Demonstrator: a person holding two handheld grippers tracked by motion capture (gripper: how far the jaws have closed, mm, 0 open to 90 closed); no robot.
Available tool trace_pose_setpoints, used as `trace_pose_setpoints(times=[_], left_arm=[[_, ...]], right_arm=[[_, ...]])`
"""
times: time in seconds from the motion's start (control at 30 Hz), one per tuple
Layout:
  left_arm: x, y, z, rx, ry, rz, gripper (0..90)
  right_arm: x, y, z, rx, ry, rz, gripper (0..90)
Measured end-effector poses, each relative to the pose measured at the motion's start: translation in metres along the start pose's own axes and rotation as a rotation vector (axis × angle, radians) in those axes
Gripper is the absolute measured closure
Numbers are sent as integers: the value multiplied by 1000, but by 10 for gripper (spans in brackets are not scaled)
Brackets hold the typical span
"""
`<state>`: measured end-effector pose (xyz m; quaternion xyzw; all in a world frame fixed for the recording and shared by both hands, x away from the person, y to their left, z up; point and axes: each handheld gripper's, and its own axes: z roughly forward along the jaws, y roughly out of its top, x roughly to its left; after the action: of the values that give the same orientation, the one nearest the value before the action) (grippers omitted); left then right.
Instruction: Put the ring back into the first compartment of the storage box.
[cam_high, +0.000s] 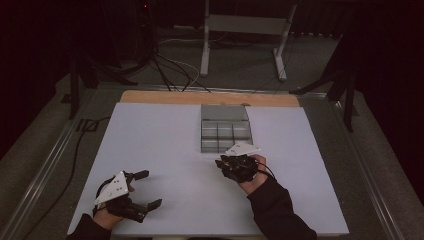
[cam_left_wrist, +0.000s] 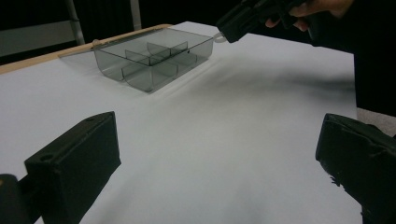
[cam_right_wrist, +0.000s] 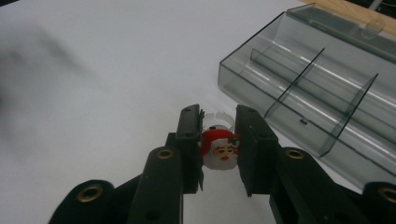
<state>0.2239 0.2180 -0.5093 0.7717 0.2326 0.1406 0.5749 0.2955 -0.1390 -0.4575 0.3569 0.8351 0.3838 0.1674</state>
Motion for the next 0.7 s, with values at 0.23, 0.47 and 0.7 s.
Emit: trace_pose_setpoints(times=[0.23, 0.47, 0.7], left_arm=[[0, 0, 0, 1, -1, 1, 5], [0, 0, 0, 3, -2, -1, 5], [0, 0, 1, 4, -2, -1, 5]], right_arm=[[-4, 10, 0, -5, -12, -3, 718], [-8, 19, 3, -7, -22, -5, 718], [-12, 24, 8, -1, -31, 0, 718]])
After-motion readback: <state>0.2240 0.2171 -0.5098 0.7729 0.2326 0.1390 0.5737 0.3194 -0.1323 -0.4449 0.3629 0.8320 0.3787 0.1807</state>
